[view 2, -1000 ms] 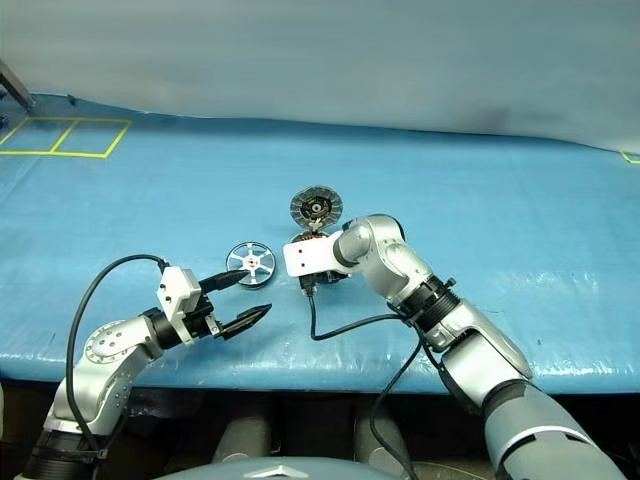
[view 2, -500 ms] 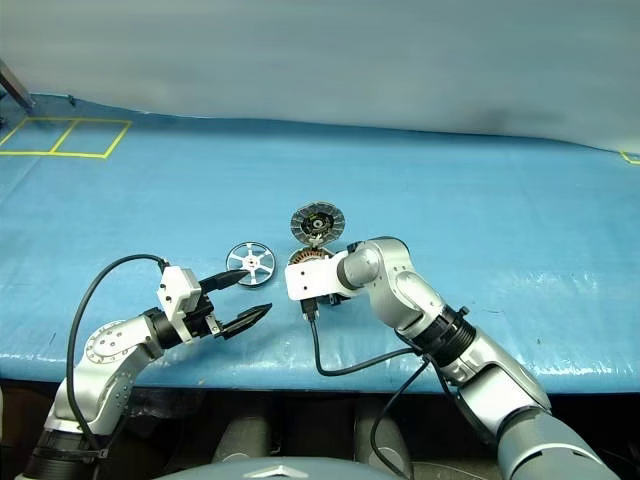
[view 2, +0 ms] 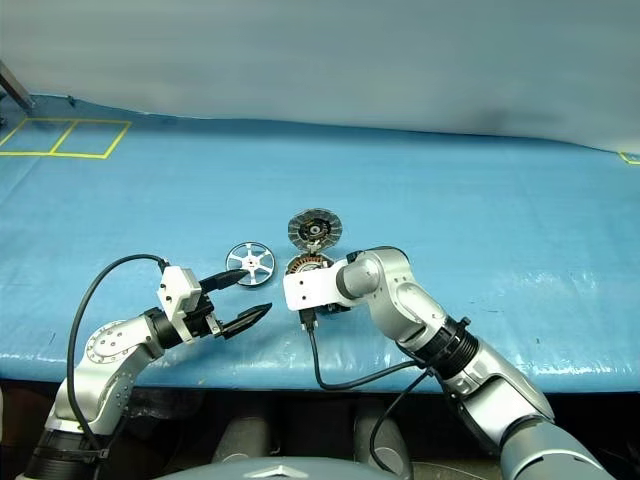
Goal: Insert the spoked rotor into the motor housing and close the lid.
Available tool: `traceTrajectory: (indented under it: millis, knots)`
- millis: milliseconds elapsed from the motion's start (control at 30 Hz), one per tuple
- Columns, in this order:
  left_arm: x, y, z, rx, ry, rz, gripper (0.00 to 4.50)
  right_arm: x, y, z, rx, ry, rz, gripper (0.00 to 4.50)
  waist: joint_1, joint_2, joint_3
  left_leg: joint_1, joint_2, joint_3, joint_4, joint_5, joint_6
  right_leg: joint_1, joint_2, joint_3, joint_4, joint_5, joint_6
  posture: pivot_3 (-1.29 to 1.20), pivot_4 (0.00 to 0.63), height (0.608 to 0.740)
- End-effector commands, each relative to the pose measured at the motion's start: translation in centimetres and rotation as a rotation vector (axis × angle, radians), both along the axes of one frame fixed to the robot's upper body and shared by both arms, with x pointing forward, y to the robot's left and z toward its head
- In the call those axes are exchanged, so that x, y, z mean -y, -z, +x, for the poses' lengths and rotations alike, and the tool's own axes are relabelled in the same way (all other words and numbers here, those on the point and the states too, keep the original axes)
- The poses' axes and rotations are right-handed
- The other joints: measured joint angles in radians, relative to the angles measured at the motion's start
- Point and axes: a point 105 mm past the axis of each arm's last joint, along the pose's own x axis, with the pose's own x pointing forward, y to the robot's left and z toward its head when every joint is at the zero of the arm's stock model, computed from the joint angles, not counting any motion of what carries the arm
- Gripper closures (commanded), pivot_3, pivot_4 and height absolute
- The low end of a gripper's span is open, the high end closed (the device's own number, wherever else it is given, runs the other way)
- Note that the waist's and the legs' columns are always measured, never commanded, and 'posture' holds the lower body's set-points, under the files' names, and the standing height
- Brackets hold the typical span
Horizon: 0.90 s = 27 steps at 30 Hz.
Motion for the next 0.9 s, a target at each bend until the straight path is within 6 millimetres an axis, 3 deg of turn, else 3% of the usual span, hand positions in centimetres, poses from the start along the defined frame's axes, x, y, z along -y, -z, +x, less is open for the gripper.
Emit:
traceTrajectory:
  millis: [33, 67, 533, 667, 900]
  knots:
    - [0.0, -1.0, 0.1, 0.048, -0.002, -0.017, 0.0, -0.4, 0.2, -0.4, -0.02, 0.002, 0.024, 0.34, 0.0, 0.0, 0.0, 0.0, 0.0, 0.0, 0.0, 0.0, 0.0, 0.0, 0.0, 0.0, 0.0, 0.0, 0.0, 0.0, 0.15, 0.74]
    - [0.0, -1.0, 0.1, 0.048, -0.002, -0.017, 0.0, -0.6, -0.2, -0.3, -0.012, 0.007, 0.045, 0.04, -0.001, 0.0, 0.0, 0.0, 0.0, 0.0, 0.0, 0.0, 0.0, 0.0, 0.0, 0.0, 0.0, 0.0, 0.0, 0.0, 0.15, 0.74]
    - [0.4, -1.0, 0.3, 0.043, 0.016, -0.022, 0.0, -0.8, -5.0, -0.4, 0.047, 0.014, 0.218, 0.04, 0.0, 0.0, 0.0, -0.001, 0.0, 0.0, 0.0, 0.0, 0.0, -0.001, 0.0, 0.0, 0.0, 0.0, 0.0, 0.0, 0.15, 0.74]
    - [0.6, -1.1, 0.5, 0.044, 0.029, -0.024, 0.0, 0.5, -5.7, 0.1, 0.067, 0.09, 0.269, 0.04, 0.001, 0.0, 0.0, -0.001, 0.0, 0.0, -0.001, 0.0, 0.0, 0.0, -0.001, 0.0, 0.0, 0.0, -0.001, 0.0, 0.15, 0.74]
    - [0.7, -1.6, 0.6, 0.047, 0.067, -0.036, 0.0, 5.1, -6.3, 0.4, 0.046, 0.36, 0.512, 0.04, 0.01, 0.0, 0.0, -0.002, 0.0, 0.0, -0.001, -0.001, -0.001, -0.001, -0.001, 0.0, -0.001, 0.001, -0.001, 0.0, 0.15, 0.74]
